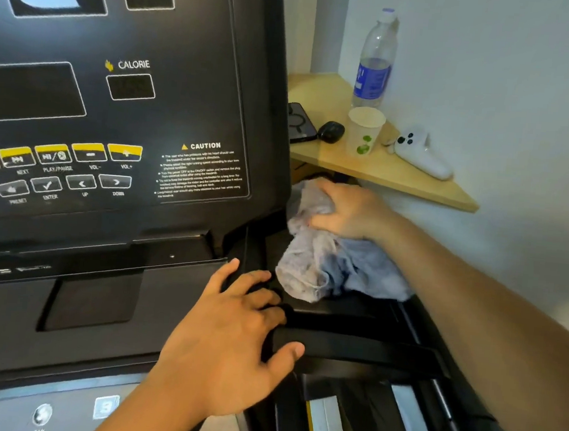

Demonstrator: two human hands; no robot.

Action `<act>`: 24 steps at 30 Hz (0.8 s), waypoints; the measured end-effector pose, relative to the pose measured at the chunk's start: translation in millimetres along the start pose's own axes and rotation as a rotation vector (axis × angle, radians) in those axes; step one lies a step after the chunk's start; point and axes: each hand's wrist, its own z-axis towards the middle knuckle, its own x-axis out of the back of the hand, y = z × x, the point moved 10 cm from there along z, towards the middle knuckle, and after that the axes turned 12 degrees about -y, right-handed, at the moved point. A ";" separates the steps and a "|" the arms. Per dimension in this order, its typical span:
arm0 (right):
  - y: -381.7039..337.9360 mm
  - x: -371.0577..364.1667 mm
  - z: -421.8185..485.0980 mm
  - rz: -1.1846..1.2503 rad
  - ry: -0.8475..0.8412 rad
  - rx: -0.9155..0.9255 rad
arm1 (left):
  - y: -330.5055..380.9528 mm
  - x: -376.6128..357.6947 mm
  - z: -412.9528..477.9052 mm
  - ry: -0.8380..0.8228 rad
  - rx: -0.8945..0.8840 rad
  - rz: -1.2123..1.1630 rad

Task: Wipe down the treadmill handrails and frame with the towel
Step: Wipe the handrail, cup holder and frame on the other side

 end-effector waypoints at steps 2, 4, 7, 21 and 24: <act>-7.1 4.2 9.3 0.154 -0.062 0.034 | 1.5 1.6 0.4 0.008 -0.013 -0.007; -4.1 4.1 13.5 0.326 -0.100 0.058 | 1.2 0.3 0.7 0.008 -0.023 -0.016; 33.9 2.0 7.6 0.528 -0.075 -0.050 | -2.1 0.7 -0.2 0.034 -0.033 -0.027; 110.2 -104.8 -231.1 0.339 0.028 -0.440 | 131.5 -9.6 41.4 0.042 -0.334 -0.460; 97.5 -125.9 -250.6 0.092 -0.116 -0.395 | 160.3 -29.0 41.9 0.031 -0.316 -0.152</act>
